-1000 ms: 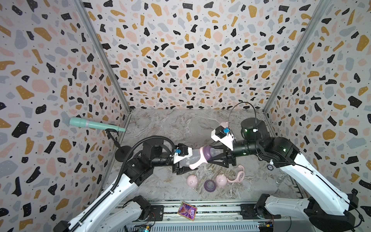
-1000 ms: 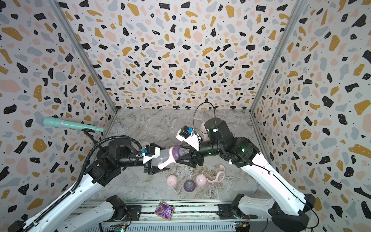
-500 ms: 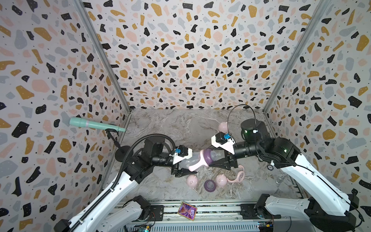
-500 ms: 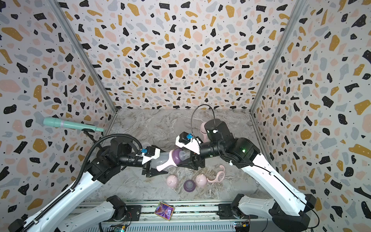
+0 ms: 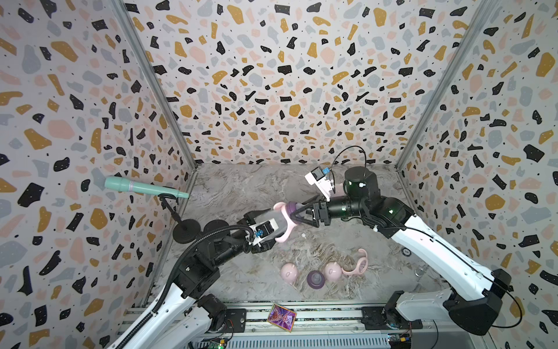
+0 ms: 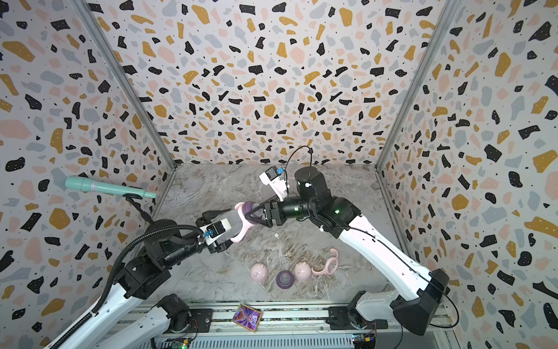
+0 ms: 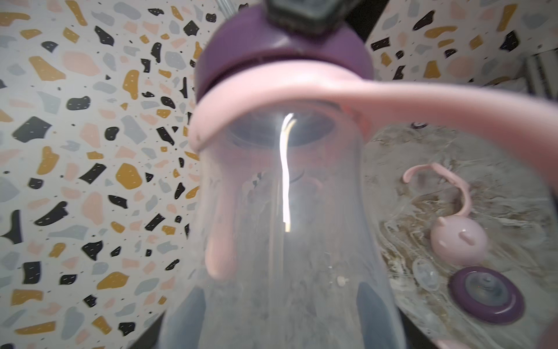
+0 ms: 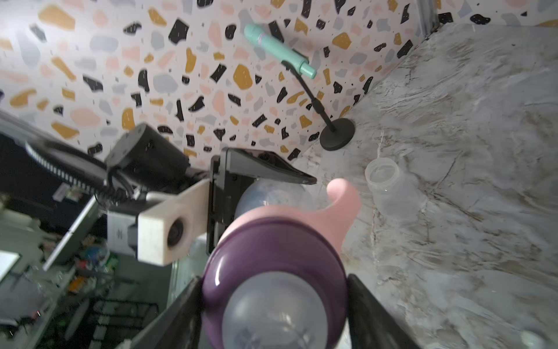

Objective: Assemble the baby bottles
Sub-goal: Screw the nipple onto the baby bottle.

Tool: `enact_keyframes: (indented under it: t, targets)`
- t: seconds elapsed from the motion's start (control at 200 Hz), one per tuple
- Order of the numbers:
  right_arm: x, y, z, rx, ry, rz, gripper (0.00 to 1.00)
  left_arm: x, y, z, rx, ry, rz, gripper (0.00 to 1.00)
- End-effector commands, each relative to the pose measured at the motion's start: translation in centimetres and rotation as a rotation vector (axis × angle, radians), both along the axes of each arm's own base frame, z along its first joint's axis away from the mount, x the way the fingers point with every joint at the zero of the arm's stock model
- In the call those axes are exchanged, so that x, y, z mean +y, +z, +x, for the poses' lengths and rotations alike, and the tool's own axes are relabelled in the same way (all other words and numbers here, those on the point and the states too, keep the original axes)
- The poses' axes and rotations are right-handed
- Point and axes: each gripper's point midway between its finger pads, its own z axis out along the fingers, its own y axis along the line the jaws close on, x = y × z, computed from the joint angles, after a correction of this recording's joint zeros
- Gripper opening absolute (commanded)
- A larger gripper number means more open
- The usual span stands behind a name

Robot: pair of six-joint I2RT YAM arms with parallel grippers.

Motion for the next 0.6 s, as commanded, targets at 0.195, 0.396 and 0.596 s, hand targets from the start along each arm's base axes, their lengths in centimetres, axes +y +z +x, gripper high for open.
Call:
enact_keyframes:
  t: [0.195, 0.396, 0.596]
  targets:
    - [-3.8, 4.2, 0.2, -0.115, 0.027, -0.032, 0.86, 0.2, 1.8, 1.8, -0.09, 0.07, 0.024, 0.0]
    - [-7.5, 5.1, -1.7, -0.578, 0.035, -0.132, 0.99, -4.3, -1.3, -2.5, 0.176, -0.29, 0.018, 0.0]
    - [-8.2, 3.0, -5.6, -0.838, 0.129, -0.147, 1.0, -6.2, -1.4, -7.0, 0.321, -0.588, 0.011, 0.0]
